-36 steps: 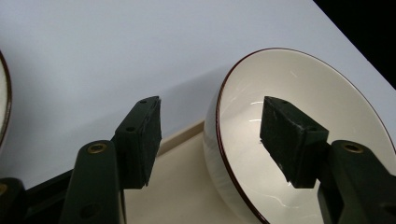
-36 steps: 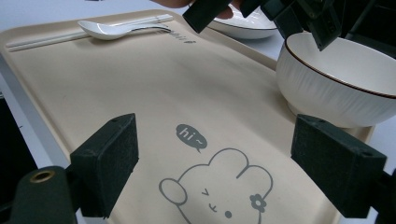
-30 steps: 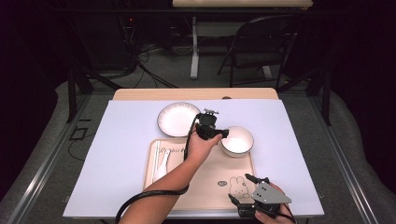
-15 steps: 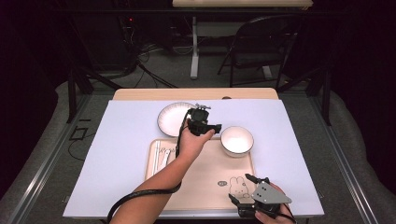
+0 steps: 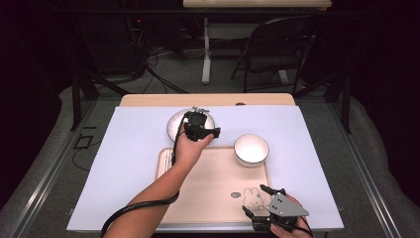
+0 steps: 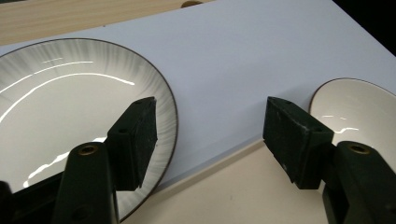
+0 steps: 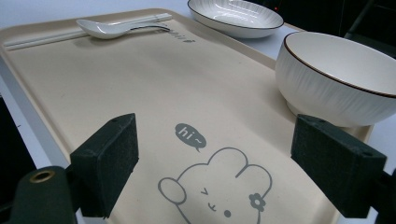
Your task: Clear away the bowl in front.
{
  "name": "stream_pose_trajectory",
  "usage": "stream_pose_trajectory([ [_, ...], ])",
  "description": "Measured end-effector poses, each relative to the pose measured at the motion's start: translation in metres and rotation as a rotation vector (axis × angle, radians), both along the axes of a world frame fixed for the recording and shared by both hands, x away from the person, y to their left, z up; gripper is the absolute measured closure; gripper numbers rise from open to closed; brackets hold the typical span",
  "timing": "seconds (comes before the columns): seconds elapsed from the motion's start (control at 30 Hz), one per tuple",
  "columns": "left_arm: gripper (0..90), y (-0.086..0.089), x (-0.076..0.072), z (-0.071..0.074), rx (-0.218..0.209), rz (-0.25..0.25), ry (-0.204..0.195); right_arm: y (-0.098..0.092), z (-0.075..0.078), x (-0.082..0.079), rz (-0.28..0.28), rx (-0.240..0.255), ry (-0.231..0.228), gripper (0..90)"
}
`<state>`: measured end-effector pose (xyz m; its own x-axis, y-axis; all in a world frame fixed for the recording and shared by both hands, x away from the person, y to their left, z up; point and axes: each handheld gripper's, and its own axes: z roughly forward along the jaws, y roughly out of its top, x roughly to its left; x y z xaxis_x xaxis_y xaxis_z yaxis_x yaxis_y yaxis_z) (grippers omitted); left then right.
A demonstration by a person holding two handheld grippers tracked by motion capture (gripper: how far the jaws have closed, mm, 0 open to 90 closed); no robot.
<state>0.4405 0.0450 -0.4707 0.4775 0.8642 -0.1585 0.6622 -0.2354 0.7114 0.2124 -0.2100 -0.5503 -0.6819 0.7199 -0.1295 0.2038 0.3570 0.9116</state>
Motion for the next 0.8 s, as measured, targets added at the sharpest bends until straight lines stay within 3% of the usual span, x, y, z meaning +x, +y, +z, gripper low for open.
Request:
stream_pose_trajectory([
  [0.2,32.2,0.017,0.001,0.004,0.024,0.026,-0.031,0.0,0.0,0.0,-0.001,0.0,0.002,14.4],
  [0.5,33.0,0.047,0.005,0.006,0.024,0.084,-0.021,0.0,0.0,0.0,-0.002,0.0,0.002,14.4],
  [0.8,32.7,0.085,0.011,0.005,0.009,0.174,-0.012,0.0,-0.001,0.0,-0.003,-0.001,0.003,14.4],
])
